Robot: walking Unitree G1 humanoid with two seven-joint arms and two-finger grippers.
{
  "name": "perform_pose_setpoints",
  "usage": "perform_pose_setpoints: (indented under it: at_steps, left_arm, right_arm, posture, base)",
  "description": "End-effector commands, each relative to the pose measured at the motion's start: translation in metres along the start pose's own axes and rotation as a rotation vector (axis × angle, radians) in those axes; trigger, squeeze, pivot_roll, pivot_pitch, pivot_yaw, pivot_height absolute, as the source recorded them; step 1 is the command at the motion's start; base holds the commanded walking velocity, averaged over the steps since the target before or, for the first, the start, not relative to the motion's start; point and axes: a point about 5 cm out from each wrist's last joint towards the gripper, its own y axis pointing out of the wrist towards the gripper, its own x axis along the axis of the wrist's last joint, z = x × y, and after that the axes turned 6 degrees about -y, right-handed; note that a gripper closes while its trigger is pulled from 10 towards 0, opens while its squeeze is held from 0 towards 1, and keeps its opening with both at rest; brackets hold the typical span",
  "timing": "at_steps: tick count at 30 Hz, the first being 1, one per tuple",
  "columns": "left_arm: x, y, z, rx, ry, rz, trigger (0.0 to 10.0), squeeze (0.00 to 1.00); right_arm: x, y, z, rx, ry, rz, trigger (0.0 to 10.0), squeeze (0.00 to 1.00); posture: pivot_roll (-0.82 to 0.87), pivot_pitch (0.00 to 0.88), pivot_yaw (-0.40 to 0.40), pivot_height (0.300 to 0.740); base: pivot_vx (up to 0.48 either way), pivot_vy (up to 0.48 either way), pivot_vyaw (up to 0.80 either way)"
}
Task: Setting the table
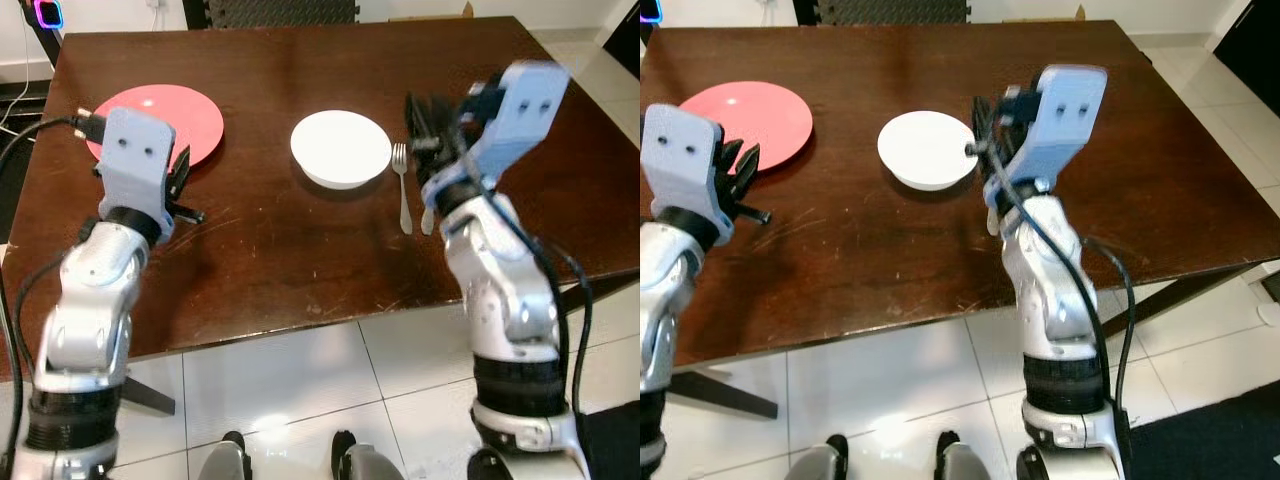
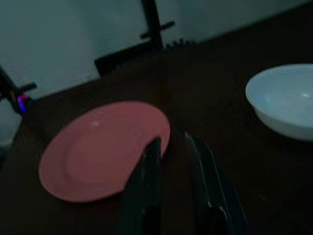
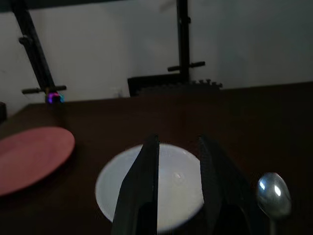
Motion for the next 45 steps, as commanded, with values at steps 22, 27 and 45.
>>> perform_pose_setpoints:
  at_steps: [22, 27, 45]
  left_arm:
    - [-0.045, -0.093, -0.046, -0.116, 0.083, 0.145, 10.0, 0.0]
    - [-0.052, -0.095, -0.042, -0.092, 0.109, 0.159, 10.0, 0.0]
    - [-0.069, -0.08, -0.04, -0.001, -0.018, 0.21, 10.0, 0.0]
  right_arm:
    - [-0.093, -0.069, -0.007, -0.079, -0.1, 0.229, 10.0, 0.0]
    - [-0.103, -0.076, -0.008, -0.086, -0.093, 0.254, 10.0, 0.0]
    - [-0.106, -0.07, -0.005, -0.088, -0.045, 0.238, 10.0, 0.0]
  posture:
    - [0.12, 0.154, -0.036, 0.74]
    - [0.12, 0.139, -0.031, 0.74]
    - [0.11, 0.104, -0.012, 0.74]
  base:
    - [0.0, 0.0, 0.0]
    - [0.0, 0.0, 0.0]
    - [0.0, 0.0, 0.0]
